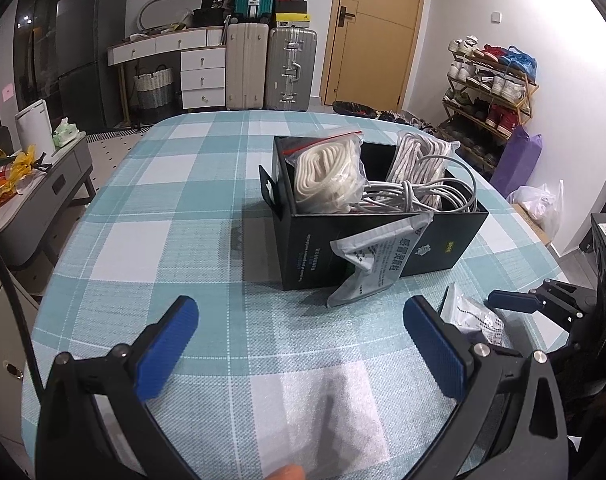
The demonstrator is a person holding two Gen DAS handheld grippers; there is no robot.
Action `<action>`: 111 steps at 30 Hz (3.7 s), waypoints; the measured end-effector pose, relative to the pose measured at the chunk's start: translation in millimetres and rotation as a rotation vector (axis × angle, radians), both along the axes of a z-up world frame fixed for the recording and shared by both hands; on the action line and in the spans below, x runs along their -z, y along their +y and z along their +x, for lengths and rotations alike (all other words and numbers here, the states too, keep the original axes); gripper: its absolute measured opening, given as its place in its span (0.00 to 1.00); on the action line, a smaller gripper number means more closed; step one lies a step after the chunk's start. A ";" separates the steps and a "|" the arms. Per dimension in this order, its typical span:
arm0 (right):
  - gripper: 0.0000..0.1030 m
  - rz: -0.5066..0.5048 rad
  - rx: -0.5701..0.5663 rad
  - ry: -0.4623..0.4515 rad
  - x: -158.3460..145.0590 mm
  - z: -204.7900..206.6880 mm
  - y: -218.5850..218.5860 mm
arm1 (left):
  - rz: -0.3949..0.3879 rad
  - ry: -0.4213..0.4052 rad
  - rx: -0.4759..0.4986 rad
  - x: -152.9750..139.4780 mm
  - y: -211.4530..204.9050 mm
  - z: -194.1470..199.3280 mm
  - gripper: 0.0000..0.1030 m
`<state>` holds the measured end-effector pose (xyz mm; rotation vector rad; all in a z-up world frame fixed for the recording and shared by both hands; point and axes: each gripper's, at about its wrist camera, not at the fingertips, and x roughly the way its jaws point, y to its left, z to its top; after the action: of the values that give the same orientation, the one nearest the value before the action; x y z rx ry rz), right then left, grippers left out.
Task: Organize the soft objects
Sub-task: 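Move the right gripper to the white printed packet on the table and grasp it, then lift the white packet with the right gripper while the left grasps the grey packet at the box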
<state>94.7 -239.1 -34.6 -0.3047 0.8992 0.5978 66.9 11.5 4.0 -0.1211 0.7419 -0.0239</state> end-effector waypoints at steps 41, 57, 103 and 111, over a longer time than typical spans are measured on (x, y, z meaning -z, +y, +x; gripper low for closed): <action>0.52 0.030 0.003 -0.085 -17.1 0.0 -15.4 | 0.023 -0.007 0.028 -3.1 -10.0 1.0 1.00; 0.40 0.011 -0.006 0.001 0.2 25.5 -14.8 | 0.019 0.001 0.030 0.6 -9.4 4.5 1.00; 0.34 0.236 0.090 -0.228 -87.1 12.2 -38.8 | 0.061 0.031 -0.057 14.8 -55.2 37.6 0.86; 0.34 0.231 0.089 -0.218 -83.1 12.0 -40.3 | -0.017 0.027 -0.117 12.4 -50.2 42.4 0.86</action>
<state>106.7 -279.4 48.4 -0.1181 0.6243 0.5681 109.4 -38.6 -8.4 -0.1812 0.7608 0.0829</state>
